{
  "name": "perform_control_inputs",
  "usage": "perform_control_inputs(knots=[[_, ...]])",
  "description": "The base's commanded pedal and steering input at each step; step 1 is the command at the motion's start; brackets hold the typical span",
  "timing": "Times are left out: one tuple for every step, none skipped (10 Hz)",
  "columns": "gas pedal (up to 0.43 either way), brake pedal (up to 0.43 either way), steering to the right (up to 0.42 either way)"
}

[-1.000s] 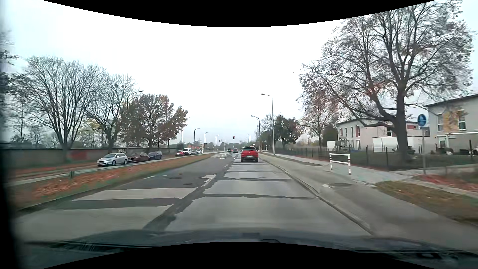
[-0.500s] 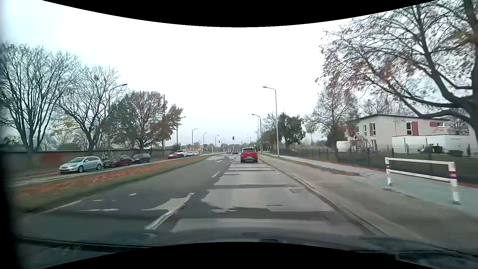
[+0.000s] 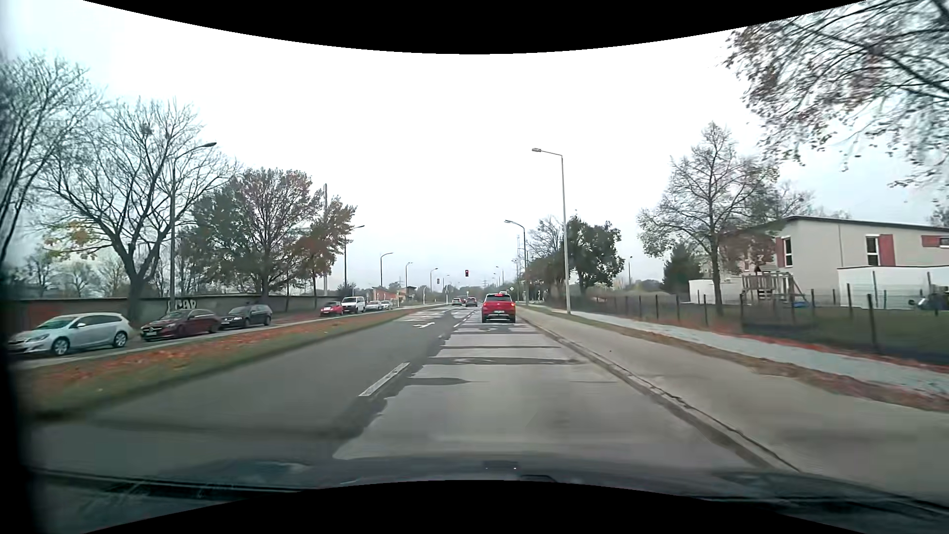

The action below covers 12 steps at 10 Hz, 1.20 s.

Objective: Follow the waypoints while adhering to traffic rules and regulations

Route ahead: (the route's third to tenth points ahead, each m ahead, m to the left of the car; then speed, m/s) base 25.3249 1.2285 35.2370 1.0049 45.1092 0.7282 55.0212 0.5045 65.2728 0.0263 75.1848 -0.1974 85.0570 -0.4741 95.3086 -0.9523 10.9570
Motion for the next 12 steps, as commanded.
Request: perform_control_inputs(knots=[[0.098,0.000,-0.007],[0.087,0.000,-0.007],[0.067,0.000,-0.007],[0.067,0.000,-0.007],[0.067,0.000,-0.007],[0.059,0.000,-0.007],[0.059,0.000,-0.006],[0.059,0.000,-0.007],[0.059,0.000,-0.006],[0.059,0.000,-0.007],[0.047,0.000,-0.007],[0.047,0.000,-0.006]])
